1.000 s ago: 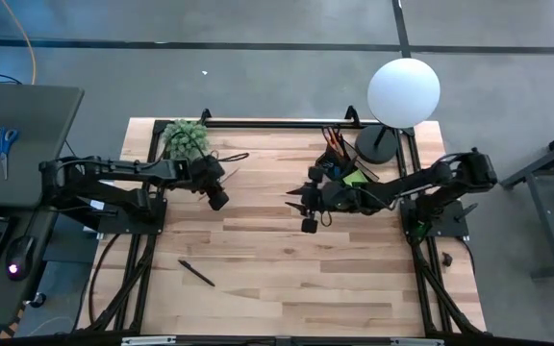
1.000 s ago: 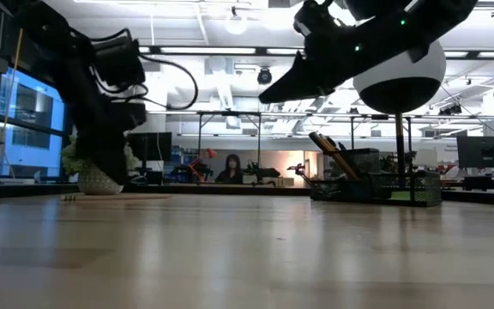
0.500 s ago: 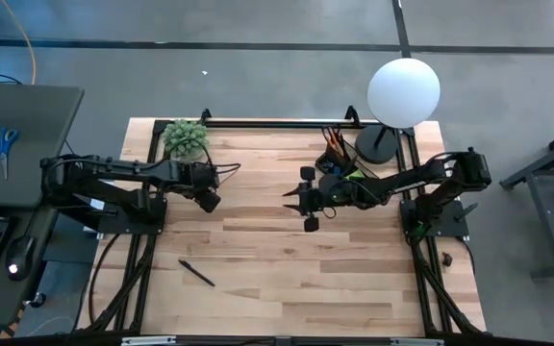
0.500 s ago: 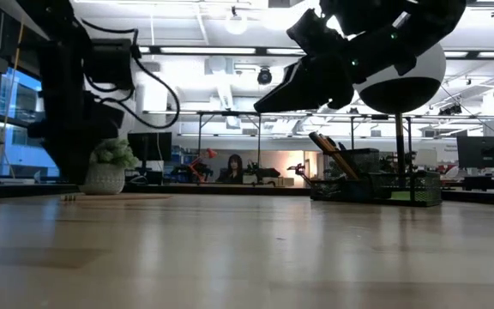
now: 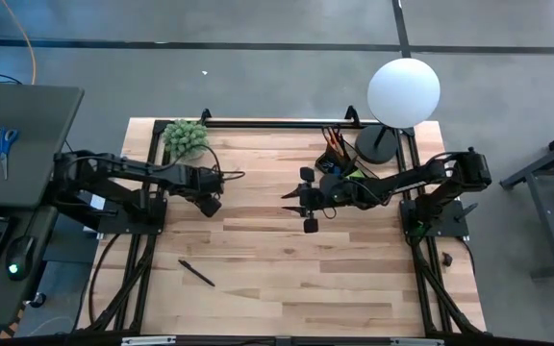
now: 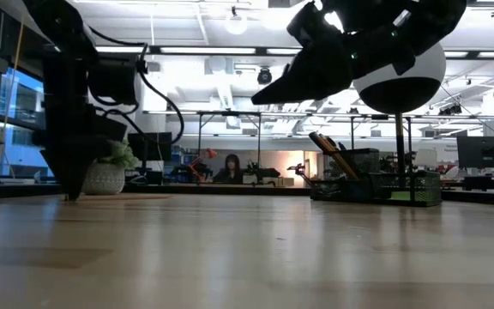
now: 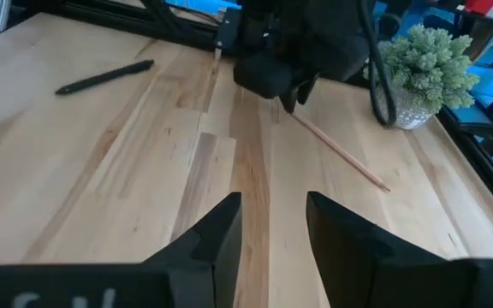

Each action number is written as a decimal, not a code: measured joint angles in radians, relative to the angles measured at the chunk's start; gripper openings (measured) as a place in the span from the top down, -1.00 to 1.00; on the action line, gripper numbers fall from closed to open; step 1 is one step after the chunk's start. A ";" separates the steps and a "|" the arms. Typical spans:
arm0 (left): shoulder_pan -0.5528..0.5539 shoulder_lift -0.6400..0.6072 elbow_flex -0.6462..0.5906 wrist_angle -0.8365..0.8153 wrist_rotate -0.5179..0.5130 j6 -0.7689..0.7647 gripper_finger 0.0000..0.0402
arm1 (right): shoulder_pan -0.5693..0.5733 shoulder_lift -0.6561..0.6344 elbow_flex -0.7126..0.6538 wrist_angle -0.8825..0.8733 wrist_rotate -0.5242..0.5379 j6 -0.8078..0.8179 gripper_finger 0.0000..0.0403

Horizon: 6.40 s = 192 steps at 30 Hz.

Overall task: Pick and place office supplies into organizer
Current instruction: Put the pink pencil into the black desk organizer

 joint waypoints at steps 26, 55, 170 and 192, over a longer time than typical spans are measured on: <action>-0.006 0.031 0.079 0.052 0.220 0.251 0.96 | 0.023 0.000 0.000 -0.029 0.008 -0.031 0.38; -0.065 0.082 0.347 0.283 0.538 0.322 1.00 | 0.133 0.342 0.419 -0.331 0.424 -0.722 0.38; -0.437 0.264 -0.162 2.094 0.162 0.606 0.79 | 0.415 -0.176 0.217 -0.520 0.498 0.259 0.99; -0.420 0.219 0.019 1.608 0.153 0.626 0.04 | 0.314 -0.085 0.217 -0.574 0.475 0.299 1.00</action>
